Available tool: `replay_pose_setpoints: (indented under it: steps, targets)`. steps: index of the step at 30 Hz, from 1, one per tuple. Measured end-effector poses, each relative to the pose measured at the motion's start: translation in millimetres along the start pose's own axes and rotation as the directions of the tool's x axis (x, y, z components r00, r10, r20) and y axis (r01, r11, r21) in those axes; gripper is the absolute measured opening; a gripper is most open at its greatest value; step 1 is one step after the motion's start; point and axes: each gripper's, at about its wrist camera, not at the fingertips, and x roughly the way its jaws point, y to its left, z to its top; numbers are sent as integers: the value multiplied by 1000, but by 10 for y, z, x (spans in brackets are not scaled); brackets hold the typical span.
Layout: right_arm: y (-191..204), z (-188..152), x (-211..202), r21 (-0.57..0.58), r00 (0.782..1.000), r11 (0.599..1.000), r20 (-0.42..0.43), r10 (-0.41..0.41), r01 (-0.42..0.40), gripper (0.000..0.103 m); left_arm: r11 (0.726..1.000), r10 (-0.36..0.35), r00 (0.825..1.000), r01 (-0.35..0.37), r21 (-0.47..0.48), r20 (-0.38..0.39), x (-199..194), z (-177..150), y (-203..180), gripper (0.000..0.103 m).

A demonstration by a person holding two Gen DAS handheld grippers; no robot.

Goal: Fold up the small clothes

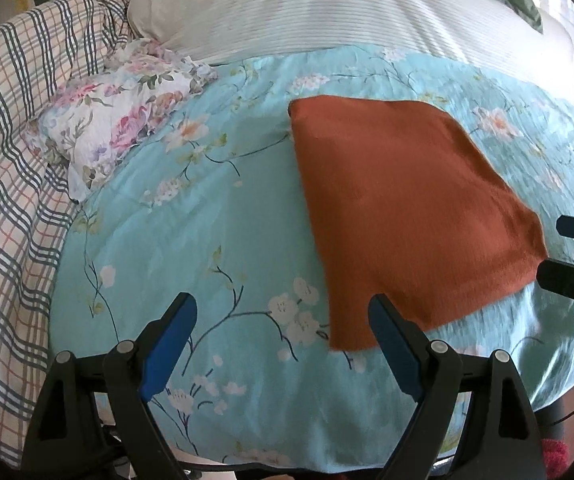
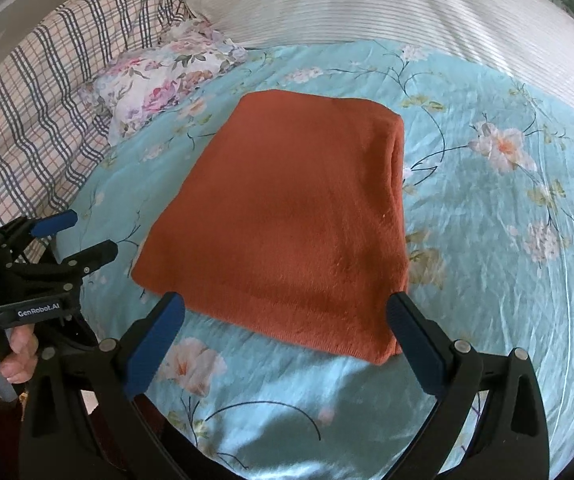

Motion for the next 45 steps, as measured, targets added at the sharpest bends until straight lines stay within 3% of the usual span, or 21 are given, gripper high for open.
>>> replay_pose_setpoints:
  steps: [45]
  targets:
    - [-18, -93, -156, 24, 1000, 1000, -5, 4, -3, 101, 998, -35, 999, 35, 44, 3, -116, -98, -78, 88]
